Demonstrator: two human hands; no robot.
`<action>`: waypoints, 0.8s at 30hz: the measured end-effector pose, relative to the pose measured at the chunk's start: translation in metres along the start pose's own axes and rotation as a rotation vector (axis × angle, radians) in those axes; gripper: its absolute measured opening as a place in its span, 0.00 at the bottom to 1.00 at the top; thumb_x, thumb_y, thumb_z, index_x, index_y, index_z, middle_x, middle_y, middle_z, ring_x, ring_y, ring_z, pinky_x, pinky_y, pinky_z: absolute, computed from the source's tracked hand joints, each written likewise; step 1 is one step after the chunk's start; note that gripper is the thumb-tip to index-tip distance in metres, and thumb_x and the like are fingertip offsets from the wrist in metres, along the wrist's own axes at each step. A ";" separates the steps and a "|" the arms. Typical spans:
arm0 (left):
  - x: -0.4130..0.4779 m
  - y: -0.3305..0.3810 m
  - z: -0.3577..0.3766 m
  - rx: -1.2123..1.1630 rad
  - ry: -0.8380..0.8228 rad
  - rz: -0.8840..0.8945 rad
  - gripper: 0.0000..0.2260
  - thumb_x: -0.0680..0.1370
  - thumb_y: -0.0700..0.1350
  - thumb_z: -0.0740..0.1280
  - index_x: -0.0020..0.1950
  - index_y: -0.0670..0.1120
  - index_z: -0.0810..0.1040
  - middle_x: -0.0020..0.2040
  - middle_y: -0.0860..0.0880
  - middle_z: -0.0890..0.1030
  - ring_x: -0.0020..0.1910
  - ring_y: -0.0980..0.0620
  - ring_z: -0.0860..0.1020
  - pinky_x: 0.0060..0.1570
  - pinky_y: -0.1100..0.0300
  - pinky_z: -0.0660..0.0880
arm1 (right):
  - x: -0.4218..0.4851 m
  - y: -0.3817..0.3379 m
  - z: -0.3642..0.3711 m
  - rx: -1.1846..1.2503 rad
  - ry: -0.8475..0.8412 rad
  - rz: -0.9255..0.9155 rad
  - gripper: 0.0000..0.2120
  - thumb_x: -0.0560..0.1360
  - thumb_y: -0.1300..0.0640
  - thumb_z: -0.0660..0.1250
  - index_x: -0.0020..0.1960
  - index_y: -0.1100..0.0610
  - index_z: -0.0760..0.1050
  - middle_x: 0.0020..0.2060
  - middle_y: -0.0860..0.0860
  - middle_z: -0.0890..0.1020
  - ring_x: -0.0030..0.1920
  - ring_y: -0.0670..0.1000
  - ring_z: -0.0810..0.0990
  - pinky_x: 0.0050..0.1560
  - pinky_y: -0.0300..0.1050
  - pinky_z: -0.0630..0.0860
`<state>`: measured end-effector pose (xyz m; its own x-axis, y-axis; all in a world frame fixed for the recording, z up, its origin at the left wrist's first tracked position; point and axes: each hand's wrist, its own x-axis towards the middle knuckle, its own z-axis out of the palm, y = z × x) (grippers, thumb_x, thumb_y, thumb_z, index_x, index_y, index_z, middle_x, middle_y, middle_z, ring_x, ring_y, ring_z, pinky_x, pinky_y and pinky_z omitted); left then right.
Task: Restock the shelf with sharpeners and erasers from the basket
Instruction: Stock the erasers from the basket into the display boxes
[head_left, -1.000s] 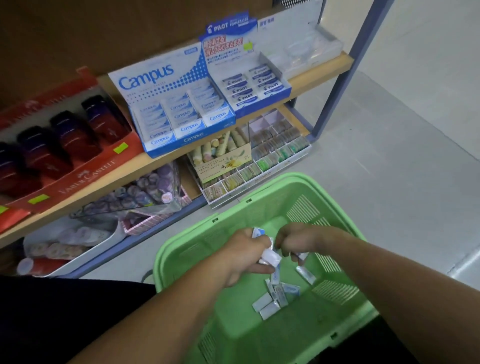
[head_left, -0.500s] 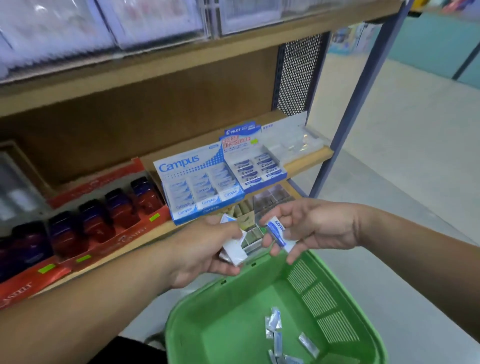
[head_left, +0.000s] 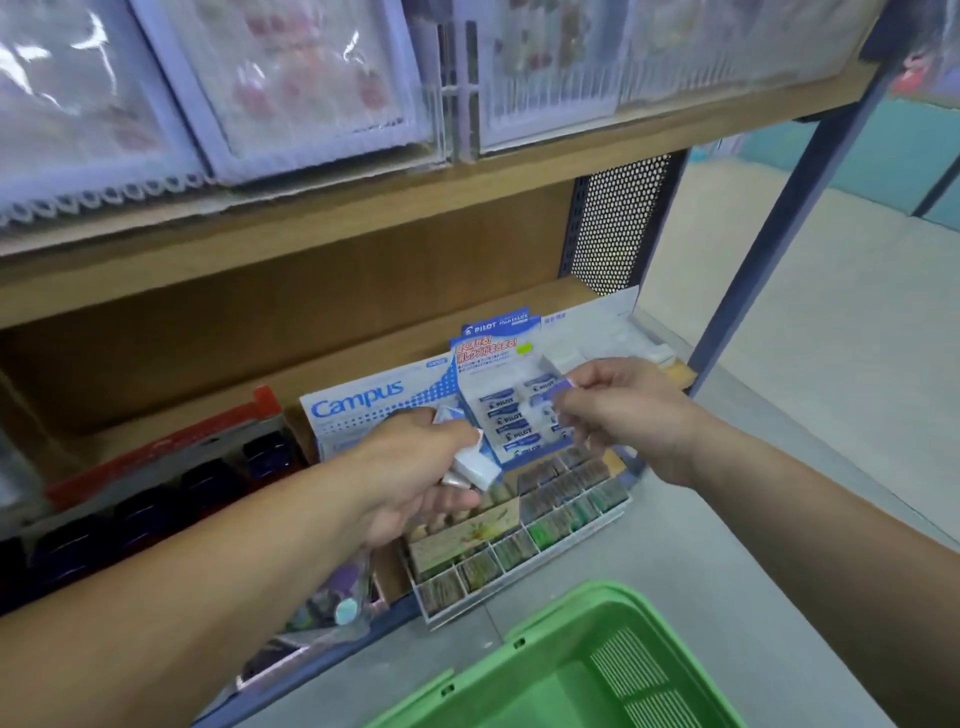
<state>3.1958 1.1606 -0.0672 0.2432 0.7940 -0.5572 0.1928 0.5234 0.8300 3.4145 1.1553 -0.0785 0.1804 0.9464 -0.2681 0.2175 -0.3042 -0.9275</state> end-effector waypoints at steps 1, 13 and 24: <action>0.007 -0.001 0.001 -0.030 0.009 0.001 0.05 0.83 0.42 0.67 0.58 0.44 0.78 0.47 0.45 0.86 0.32 0.51 0.81 0.30 0.62 0.79 | 0.009 0.001 -0.001 -0.004 0.030 0.008 0.04 0.75 0.64 0.72 0.46 0.61 0.77 0.36 0.60 0.84 0.30 0.54 0.80 0.30 0.47 0.75; 0.053 -0.007 0.001 -0.073 0.178 0.103 0.07 0.79 0.47 0.74 0.52 0.45 0.85 0.47 0.50 0.88 0.37 0.49 0.87 0.56 0.52 0.82 | 0.113 0.027 0.012 -0.112 0.227 -0.036 0.10 0.76 0.50 0.75 0.43 0.57 0.84 0.36 0.50 0.84 0.38 0.49 0.82 0.37 0.39 0.76; 0.063 -0.009 0.002 -0.096 0.187 0.128 0.08 0.78 0.49 0.75 0.54 0.47 0.86 0.53 0.54 0.87 0.42 0.49 0.88 0.65 0.49 0.77 | 0.130 0.021 0.013 -0.725 0.270 0.001 0.21 0.68 0.34 0.75 0.47 0.47 0.73 0.51 0.48 0.78 0.50 0.54 0.80 0.50 0.50 0.78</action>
<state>3.2117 1.2053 -0.1100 0.0781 0.8946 -0.4400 0.0782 0.4345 0.8973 3.4297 1.2735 -0.1365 0.3885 0.9148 -0.1101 0.7738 -0.3888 -0.5000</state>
